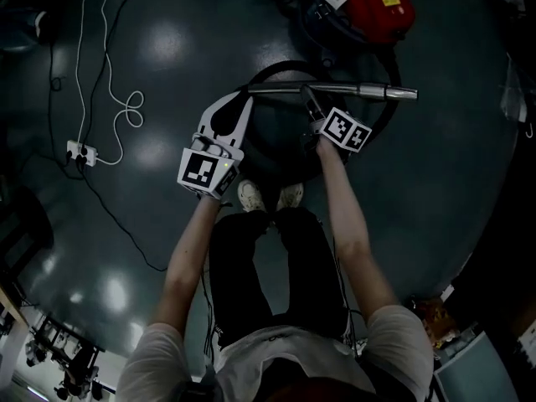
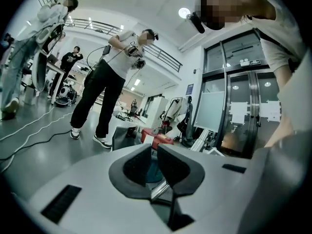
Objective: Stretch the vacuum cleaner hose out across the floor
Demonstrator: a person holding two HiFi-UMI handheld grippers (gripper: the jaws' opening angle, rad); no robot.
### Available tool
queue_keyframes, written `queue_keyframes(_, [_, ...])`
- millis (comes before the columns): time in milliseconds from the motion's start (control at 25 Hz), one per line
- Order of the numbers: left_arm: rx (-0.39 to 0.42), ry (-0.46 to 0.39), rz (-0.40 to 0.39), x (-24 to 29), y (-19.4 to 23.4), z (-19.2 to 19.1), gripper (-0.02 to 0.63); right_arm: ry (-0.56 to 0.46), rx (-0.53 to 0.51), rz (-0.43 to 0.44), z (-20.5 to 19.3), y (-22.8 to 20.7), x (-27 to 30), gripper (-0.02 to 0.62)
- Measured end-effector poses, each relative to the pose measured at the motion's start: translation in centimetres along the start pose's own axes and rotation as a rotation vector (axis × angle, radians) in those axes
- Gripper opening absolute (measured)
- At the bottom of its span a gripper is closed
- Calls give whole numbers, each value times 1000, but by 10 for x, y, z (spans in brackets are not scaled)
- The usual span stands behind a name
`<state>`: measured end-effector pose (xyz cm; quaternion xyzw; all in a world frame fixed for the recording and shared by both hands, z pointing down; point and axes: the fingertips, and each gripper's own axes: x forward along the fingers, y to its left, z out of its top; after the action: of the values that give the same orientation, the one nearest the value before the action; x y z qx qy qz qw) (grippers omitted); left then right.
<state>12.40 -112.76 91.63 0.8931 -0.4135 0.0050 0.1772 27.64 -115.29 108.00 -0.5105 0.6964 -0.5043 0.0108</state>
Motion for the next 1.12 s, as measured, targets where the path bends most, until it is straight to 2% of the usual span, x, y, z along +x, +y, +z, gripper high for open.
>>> queue_keyframes(120, [-28, -55, -15, -29, -34, 78, 26, -61, -155, 36, 47, 92, -60, 172])
queue_keyframes(200, [-11, -78, -23, -49, -60, 134, 26, -124, -234, 60, 87, 155, -109, 172])
queue_keyframes(280, [37, -116, -46, -72, -92, 198, 26, -189, -301, 86, 126, 222, -166, 172])
queue_keyframes(400, [170, -136, -119, -104, -143, 284, 33, -273, -379, 135, 169, 317, -255, 172])
queue_keyframes(440, [207, -131, -154, -112, -158, 307, 71, -295, -407, 151, 178, 345, -282, 172])
queue_keyframes(560, [290, -87, -289, -125, -202, 356, 354, -338, -507, 200, 192, 419, -348, 170])
queue_keyframes(600, [333, -71, -336, -129, -216, 368, 395, -348, -537, 223, 191, 441, -367, 170])
queue_keyframes(640, [385, -62, -376, -134, -232, 379, 408, -357, -565, 249, 189, 461, -385, 169])
queue_keyframes(760, [503, -77, -472, -150, -277, 402, 416, -377, -654, 328, 177, 514, -438, 167])
queue_keyframes(960, [576, -90, -614, -186, -345, 402, 416, -392, -785, 431, 147, 564, -512, 166])
queue_keyframes(1120, [555, -96, -701, -221, -400, 387, 414, -376, -862, 555, 108, 590, -579, 166])
